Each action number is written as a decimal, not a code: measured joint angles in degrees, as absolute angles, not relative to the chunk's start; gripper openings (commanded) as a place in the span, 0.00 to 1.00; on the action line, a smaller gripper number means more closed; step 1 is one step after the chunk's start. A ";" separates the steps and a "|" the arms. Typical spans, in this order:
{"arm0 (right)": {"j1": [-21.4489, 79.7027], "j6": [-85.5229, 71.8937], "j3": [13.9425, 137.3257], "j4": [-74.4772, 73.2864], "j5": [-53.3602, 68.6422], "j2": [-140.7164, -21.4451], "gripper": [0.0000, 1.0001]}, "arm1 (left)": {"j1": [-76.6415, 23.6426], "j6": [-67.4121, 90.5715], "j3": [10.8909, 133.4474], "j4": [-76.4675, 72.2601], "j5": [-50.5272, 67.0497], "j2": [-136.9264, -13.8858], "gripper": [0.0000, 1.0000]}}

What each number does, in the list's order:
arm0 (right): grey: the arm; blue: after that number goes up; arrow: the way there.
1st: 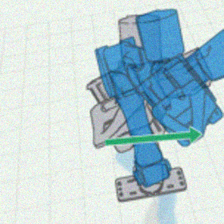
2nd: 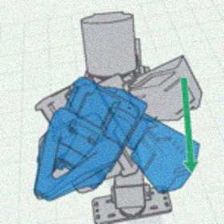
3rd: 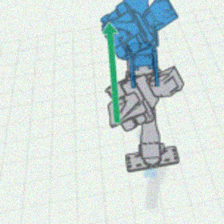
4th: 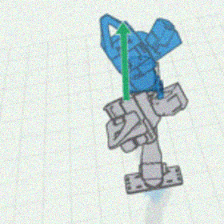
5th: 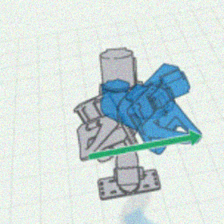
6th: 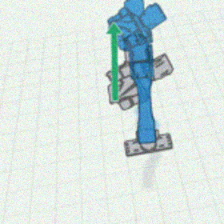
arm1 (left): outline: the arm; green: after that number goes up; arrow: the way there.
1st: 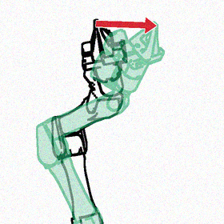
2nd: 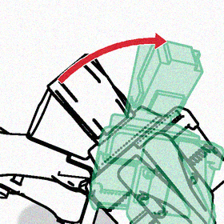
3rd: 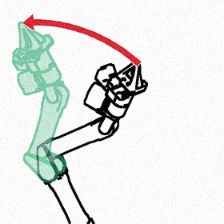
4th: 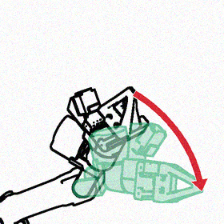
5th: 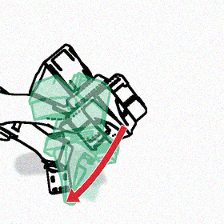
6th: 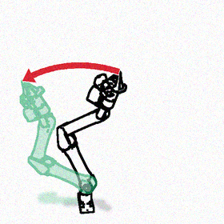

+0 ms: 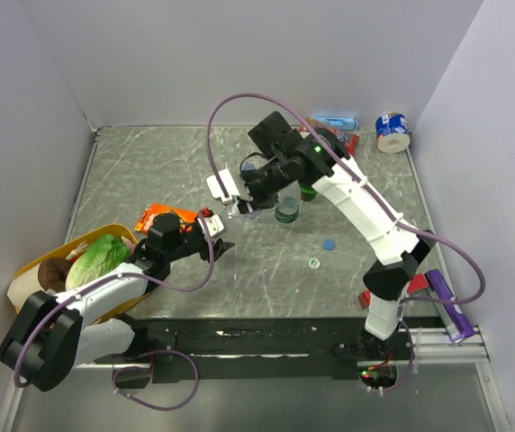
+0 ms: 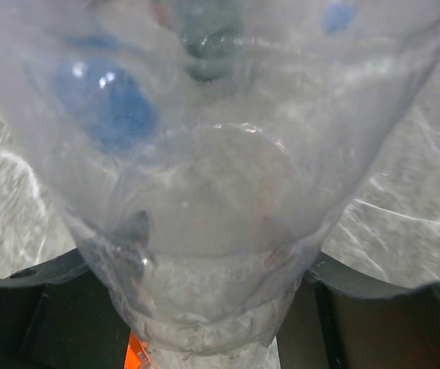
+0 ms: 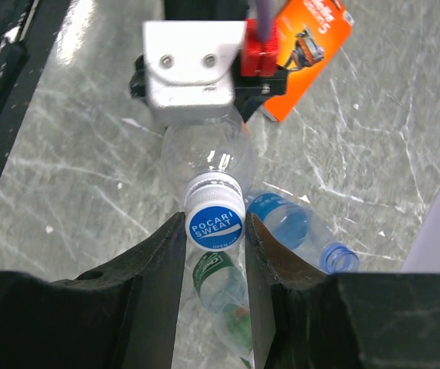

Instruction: Screw on the bottle caps

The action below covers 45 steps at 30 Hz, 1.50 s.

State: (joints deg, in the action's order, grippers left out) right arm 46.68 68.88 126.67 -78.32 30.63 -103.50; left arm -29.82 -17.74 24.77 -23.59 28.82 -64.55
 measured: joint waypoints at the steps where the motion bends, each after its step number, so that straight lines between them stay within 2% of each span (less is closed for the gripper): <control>1: 46.59 68.03 127.68 -78.26 30.50 -104.40 0.21 | -29.82 -17.04 24.60 -24.25 27.53 -64.77 0.01; 10: 46.26 63.16 129.88 -77.01 28.69 -106.67 0.24 | -30.57 -14.41 23.66 -28.34 22.15 -66.54 0.01; 13: 46.26 62.63 130.15 -76.75 28.56 -106.78 0.30 | -30.63 -13.78 23.35 -29.30 22.00 -66.61 0.01; 17: 46.30 62.50 130.06 -76.69 28.49 -106.76 0.49 | -30.74 -12.99 22.68 -30.24 21.98 -66.61 0.01; 20: 46.35 62.13 129.01 -76.55 28.34 -106.52 0.55 | -30.85 -12.49 22.35 -30.98 22.09 -66.61 0.01; 31: 46.46 60.71 127.11 -77.19 26.85 -106.30 0.69 | -31.09 -12.64 22.55 -33.34 24.32 -67.31 0.01; 36: 45.08 60.49 123.98 -77.06 25.80 -104.68 0.70 | -31.09 -12.80 23.42 -31.66 26.24 -67.59 0.01; 39: 40.75 61.28 120.01 -77.25 26.04 -101.84 0.69 | -31.09 -13.50 24.60 -30.28 28.25 -67.59 0.01; 43: 34.28 64.64 113.82 -76.84 25.41 -94.87 0.67 | -31.09 -16.86 26.72 -25.78 32.38 -67.72 0.01; 45: 34.37 66.96 111.31 -76.88 25.36 -90.59 0.67 | -31.09 -18.87 28.23 -22.98 34.41 -68.18 0.01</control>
